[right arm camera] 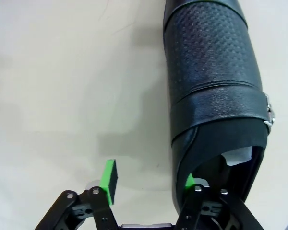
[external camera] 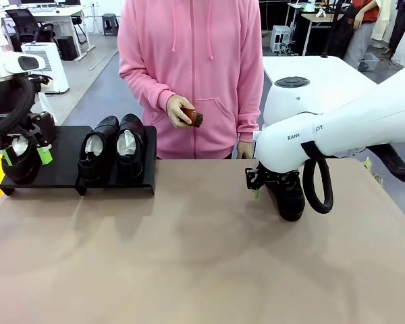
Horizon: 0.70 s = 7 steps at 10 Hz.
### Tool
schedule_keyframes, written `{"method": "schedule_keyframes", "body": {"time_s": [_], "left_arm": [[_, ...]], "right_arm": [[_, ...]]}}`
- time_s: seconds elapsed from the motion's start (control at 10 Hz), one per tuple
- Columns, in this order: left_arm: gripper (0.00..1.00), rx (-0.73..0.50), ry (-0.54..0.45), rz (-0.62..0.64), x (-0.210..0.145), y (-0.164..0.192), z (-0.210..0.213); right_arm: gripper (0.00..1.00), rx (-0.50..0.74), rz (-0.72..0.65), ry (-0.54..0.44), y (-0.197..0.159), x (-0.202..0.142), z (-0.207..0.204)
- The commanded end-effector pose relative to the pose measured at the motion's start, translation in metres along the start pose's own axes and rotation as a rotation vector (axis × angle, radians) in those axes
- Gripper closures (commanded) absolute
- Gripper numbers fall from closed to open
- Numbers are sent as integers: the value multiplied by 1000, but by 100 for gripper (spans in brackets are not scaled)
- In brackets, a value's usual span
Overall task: Organize the shoes by placing them on the stand.
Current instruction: Pick up one Shoe and place it in the middle of the table.
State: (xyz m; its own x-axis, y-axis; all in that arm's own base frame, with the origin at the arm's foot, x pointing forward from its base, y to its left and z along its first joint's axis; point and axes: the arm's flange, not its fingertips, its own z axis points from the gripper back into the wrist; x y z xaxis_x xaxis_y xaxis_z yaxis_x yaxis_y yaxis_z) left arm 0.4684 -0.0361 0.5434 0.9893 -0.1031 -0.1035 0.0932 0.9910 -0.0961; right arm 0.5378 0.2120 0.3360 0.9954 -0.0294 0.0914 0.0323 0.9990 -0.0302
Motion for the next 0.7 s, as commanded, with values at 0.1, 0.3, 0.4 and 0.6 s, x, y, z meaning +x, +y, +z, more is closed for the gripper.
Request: {"method": "schedule_keyframes", "body": {"time_s": [0.1,0.3,0.4,0.6], "left_arm": [[24,15,-2,2,-2,2,0],[24,15,-2,2,-2,2,0],[24,15,-2,2,-2,2,0],[24,15,-2,2,-2,2,0]], "right_arm": [[100,23,7,24,-4,8,6],[100,22,4,33,-5,8,5],[100,21,7,34,-5,8,4],[100,29,5,40,-7,8,5]]}}
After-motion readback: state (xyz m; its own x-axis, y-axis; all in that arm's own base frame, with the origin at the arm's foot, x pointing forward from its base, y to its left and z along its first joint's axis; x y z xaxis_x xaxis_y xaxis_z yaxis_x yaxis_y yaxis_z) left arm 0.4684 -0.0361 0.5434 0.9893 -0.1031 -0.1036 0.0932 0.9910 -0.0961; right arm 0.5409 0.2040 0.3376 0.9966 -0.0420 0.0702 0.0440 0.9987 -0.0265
